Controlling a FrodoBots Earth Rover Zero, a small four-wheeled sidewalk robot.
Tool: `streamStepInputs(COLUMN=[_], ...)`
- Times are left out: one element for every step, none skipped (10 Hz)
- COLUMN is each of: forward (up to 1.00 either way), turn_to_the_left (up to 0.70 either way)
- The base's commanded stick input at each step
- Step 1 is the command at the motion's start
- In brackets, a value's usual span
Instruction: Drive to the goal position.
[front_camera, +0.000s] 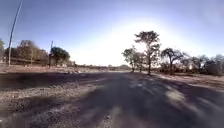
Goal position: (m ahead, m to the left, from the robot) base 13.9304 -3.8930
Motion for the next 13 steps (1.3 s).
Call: streamStepInputs(forward=[0.50, 0.50, 0.50, 0.50, 0.50, 0.50, 0.50, 0.50, 0.50, 0.50, 0.50, 0.50, 0.50], turn_to_the_left=[0.00, 0.00, 0.00, 0.00, 0.00, 0.00, 0.00, 0.00, 0.00, 0.00, 0.00, 0.00, 0.00])
